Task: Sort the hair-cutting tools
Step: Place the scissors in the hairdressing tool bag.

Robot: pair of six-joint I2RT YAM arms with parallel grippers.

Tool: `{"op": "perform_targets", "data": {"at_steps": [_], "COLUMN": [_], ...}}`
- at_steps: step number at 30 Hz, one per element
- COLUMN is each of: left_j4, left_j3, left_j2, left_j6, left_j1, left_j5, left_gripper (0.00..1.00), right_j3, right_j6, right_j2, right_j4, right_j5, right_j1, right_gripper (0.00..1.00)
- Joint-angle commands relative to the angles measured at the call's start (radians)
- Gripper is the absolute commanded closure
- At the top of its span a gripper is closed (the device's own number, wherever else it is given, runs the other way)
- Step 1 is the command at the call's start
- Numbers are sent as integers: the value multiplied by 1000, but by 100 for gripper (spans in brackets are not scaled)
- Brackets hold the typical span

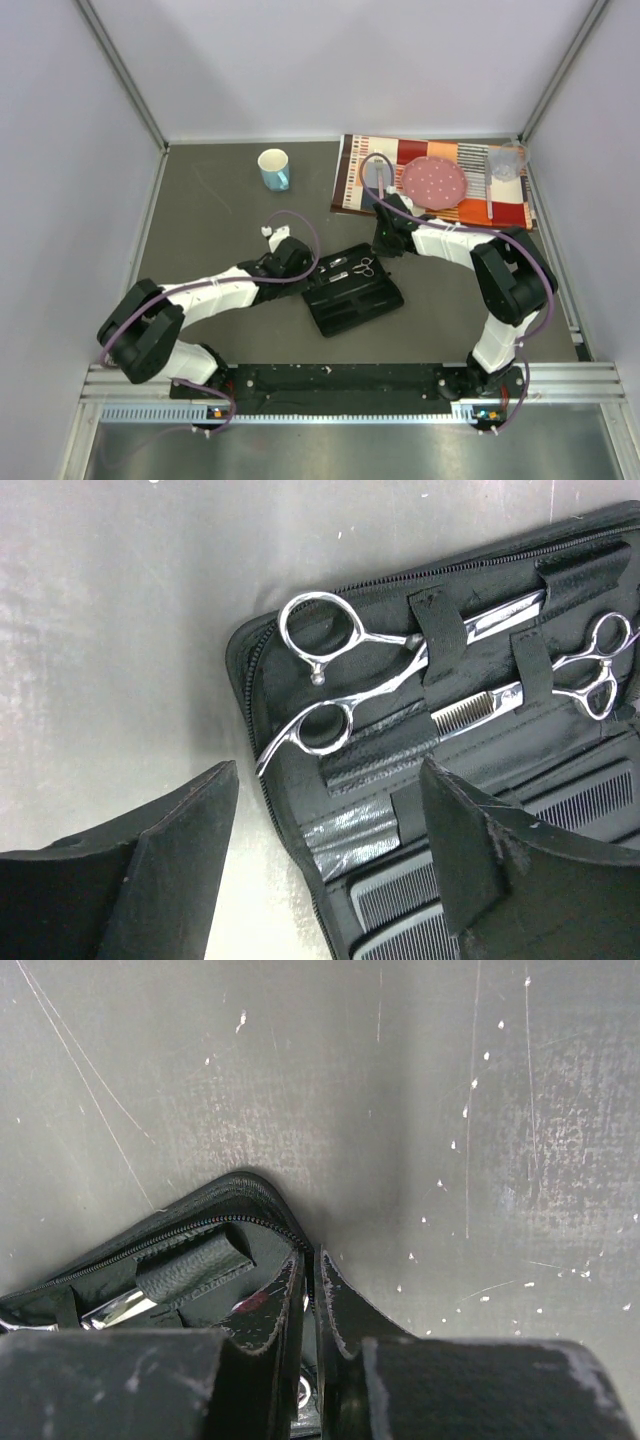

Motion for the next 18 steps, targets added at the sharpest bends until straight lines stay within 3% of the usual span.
{"op": "perform_targets", "data": {"at_steps": [1, 6, 18], "left_j4": [-61, -28, 38], "left_j3": [24, 27, 100], "left_j2": [-86, -101, 74], "left_j6": [29, 48, 103], "left_j1": [-5, -5, -3], "left_j5": [-40, -36, -20], "left_gripper": [25, 46, 49], "right_j3": [-21, -18, -10], "right_j6": [-4, -5, -5], "right_j2": [-15, -4, 28], "right_j4": [-49, -54, -57], "right_j5": [-49, -48, -71], "right_j1": [27, 27, 27], "right_gripper": [94, 96, 100]}}
